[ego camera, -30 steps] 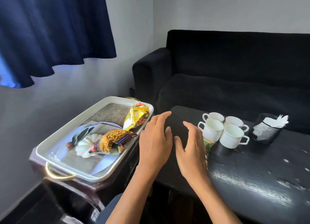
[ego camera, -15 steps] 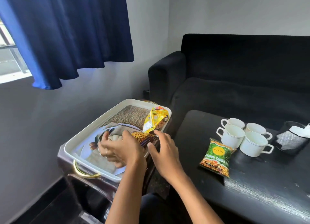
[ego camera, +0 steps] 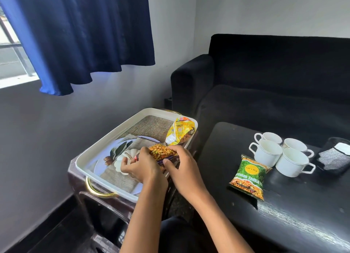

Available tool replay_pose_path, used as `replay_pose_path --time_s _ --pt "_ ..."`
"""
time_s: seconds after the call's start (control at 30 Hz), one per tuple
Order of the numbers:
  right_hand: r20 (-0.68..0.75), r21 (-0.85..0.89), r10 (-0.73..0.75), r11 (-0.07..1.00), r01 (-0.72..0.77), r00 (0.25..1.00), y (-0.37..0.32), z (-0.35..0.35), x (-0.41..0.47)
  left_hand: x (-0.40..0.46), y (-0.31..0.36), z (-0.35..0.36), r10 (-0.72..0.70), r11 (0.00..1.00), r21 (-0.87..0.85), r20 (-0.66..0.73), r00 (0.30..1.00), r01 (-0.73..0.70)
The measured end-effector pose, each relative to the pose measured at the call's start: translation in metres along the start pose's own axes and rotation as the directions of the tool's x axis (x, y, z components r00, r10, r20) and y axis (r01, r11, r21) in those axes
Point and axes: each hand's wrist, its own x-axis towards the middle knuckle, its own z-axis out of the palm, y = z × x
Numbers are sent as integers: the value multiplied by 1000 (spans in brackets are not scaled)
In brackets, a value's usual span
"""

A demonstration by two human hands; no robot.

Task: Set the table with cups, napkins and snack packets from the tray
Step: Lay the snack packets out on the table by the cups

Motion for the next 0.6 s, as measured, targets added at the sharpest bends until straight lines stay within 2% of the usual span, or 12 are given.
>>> replay_pose_path --time_s 0.13,0.2,0.37,0.47,0.6 --pt "21 65 -33 997 31 999 -5 -7 -7 -1 0 0 68 997 -45 -15 998 -69" --pt "24 124 -41 992 37 999 -7 -9 -12 -3 2 1 159 985 -66 -36 987 -161" --pt "-4 428 29 903 -25 1000 -16 -15 -22 -20 8 4 376 912 -179 1 927 -369" --pt "-67 644 198 757 -109 978 -16 -29 -24 -39 4 6 447 877 -253 113 887 -410" --pt "17 876 410 433 -211 912 -11 -60 -23 -69 -10 10 507 858 -300 373 777 -416"
